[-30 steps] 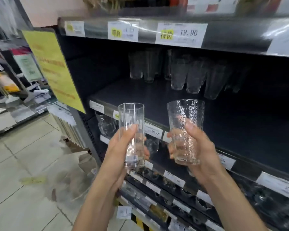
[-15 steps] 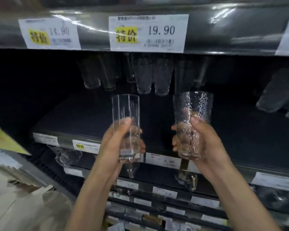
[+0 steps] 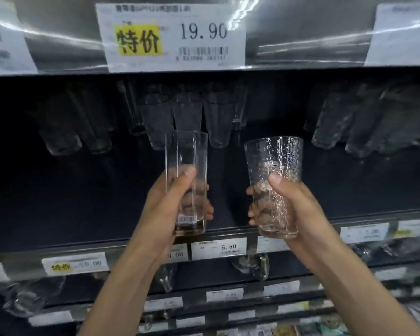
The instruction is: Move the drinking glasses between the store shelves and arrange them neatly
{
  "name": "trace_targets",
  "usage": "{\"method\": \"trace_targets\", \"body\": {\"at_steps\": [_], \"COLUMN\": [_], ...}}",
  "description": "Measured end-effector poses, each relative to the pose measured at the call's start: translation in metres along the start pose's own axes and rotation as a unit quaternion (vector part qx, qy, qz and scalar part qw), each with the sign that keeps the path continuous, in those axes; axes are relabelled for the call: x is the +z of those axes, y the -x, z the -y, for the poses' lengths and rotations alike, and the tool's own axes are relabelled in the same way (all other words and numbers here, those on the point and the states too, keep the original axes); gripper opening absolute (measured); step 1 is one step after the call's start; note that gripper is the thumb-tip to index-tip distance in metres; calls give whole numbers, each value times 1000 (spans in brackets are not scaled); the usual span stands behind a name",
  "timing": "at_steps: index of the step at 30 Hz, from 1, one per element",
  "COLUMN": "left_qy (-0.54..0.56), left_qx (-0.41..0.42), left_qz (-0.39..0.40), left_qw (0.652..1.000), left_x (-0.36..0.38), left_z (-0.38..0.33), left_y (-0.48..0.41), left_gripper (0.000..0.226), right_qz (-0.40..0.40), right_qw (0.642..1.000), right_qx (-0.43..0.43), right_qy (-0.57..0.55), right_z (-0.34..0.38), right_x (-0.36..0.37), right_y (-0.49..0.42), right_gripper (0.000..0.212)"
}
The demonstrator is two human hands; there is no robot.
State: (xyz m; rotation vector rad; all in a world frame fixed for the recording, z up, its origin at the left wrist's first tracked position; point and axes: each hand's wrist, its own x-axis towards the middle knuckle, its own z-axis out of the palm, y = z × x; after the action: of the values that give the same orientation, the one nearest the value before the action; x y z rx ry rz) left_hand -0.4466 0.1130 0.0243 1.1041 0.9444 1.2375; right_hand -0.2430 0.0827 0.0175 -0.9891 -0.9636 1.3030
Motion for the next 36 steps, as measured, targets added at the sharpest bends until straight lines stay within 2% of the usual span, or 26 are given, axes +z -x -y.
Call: {"method": "trace_targets", "body": {"at_steps": [5, 7, 13, 16, 21, 24, 29, 33, 36], "left_qy": [-7, -3, -26, -32, -22, -19, -20, -25, -33], "left_qx": [2, -2, 3, 4, 0, -4, -8, -9, -9], "left_qz": [15, 19, 32, 26, 20, 19, 27, 30, 28], "left_qw": [1000, 1000, 999, 999, 1000, 1000, 999, 999, 999], "left_x": [-13, -19, -39, -46, -53, -54, -56, -54, -53], "left_z": [0, -2, -7, -8, -5, -3, 0, 2, 3], "left_y": [-6, -8, -9, -10, -13, -15, -18, -20, -22], "left_gripper": [43, 44, 54, 50, 50, 49, 58, 62, 64], "right_qz": [-15, -20, -40, -53, -74, -78, -98, -124, -130], "right_qw": [999, 999, 995, 995, 990, 986, 980, 973, 965], "right_qx": [-7, -8, -22, -27, -45, -60, -71, -87, -102], "right_qy": [28, 45, 83, 85, 114, 132, 155, 174, 205], "right_z": [-3, -5, -10, -12, -13, -15, -17, -15, -15], "right_x": [9, 13, 31, 37, 41, 40, 33, 20, 10], "right_y": [2, 2, -3, -7, -23, -33, -47, -57, -64], "right_gripper": [54, 56, 79, 67, 82, 71, 74, 64, 66]}}
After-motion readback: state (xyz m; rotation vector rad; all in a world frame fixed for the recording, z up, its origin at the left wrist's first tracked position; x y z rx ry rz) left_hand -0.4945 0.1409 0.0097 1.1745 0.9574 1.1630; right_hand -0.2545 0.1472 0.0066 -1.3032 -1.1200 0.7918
